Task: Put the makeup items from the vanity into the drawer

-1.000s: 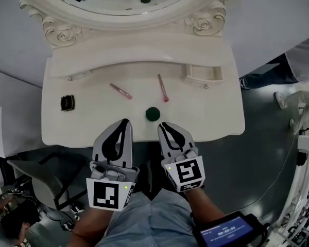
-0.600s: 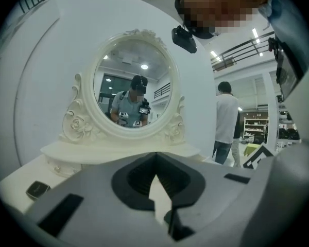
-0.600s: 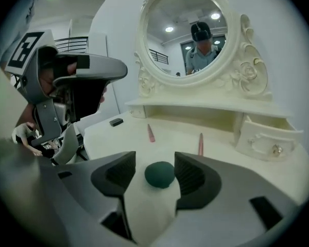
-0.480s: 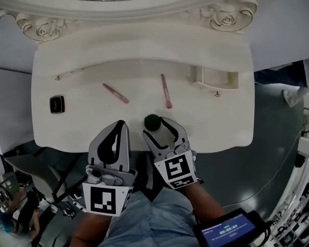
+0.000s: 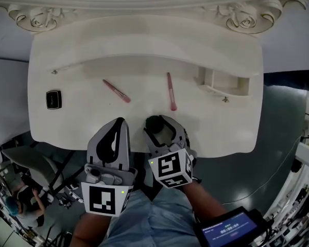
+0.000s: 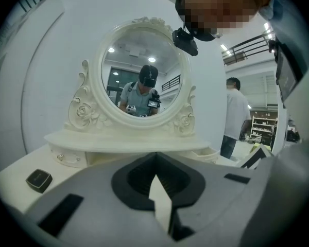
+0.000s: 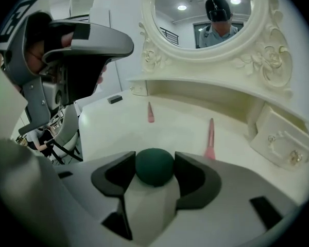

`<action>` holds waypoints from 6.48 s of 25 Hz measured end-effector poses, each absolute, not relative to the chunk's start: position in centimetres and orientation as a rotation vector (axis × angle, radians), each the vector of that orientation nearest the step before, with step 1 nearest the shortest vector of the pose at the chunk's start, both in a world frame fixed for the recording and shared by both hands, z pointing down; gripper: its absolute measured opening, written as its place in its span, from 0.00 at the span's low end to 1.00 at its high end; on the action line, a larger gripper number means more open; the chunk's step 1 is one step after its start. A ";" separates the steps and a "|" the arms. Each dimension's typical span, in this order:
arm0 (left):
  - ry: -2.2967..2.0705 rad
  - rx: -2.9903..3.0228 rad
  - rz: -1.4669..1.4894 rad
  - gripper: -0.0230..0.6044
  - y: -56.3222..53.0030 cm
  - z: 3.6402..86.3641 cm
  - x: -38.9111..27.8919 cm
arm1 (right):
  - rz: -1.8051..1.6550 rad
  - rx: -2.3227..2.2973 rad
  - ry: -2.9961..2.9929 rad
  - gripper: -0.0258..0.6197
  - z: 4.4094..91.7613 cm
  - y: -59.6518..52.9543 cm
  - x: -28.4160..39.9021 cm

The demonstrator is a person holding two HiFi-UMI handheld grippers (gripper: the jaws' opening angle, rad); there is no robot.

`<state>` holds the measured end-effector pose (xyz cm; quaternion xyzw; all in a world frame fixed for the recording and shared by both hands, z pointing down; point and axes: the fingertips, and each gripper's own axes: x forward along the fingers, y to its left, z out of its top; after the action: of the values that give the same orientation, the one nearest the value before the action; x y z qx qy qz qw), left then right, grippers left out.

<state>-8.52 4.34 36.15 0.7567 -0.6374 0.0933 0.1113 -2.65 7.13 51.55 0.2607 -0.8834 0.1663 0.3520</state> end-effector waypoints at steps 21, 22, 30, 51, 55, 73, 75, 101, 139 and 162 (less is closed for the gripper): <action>-1.962 2.397 0.173 0.03 4.4 26.6 -5.1 | 0.274 0.879 -2.458 0.09 41.2 2.6 -0.1; -1.964 2.417 0.158 0.03 4.3 26.1 -5.0 | 0.256 0.894 -2.468 0.09 40.5 2.3 -0.1; -1.929 2.494 0.042 0.03 2.7 22.7 -5.2 | 0.163 1.042 -2.465 0.09 36.0 -0.4 0.9; -1.649 2.661 0.049 0.03 -4.5 24.2 -1.7 | 0.223 1.468 -2.218 0.09 36.6 -8.2 12.2; -1.619 2.617 0.131 0.03 -5.2 26.1 0.7 | 0.293 1.406 -2.199 0.09 39.5 -8.8 14.3; -1.764 2.445 0.222 0.03 -7.5 29.7 1.0 | 0.413 1.197 -2.185 0.33 45.6 -10.4 15.8; -1.768 2.446 0.219 0.03 -7.4 29.5 1.0 | 0.414 1.203 -2.194 0.37 45.4 -10.4 15.7; -1.819 2.479 0.152 0.03 -5.0 26.8 -3.1 | 0.352 1.262 -2.275 0.46 41.2 -9.3 11.0; -1.781 2.309 0.229 0.03 -4.0 32.7 -12.6 | 0.620 1.016 -2.140 0.16 52.2 -3.4 0.2; -1.714 2.503 0.045 0.03 -3.8 26.3 -8.7 | 0.366 1.279 -2.233 0.10 39.3 -6.8 5.6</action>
<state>-8.67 -3.78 26.27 0.8237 -0.5642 0.0148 0.0539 5.61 -6.78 39.31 0.4742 -0.8276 0.1358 0.2677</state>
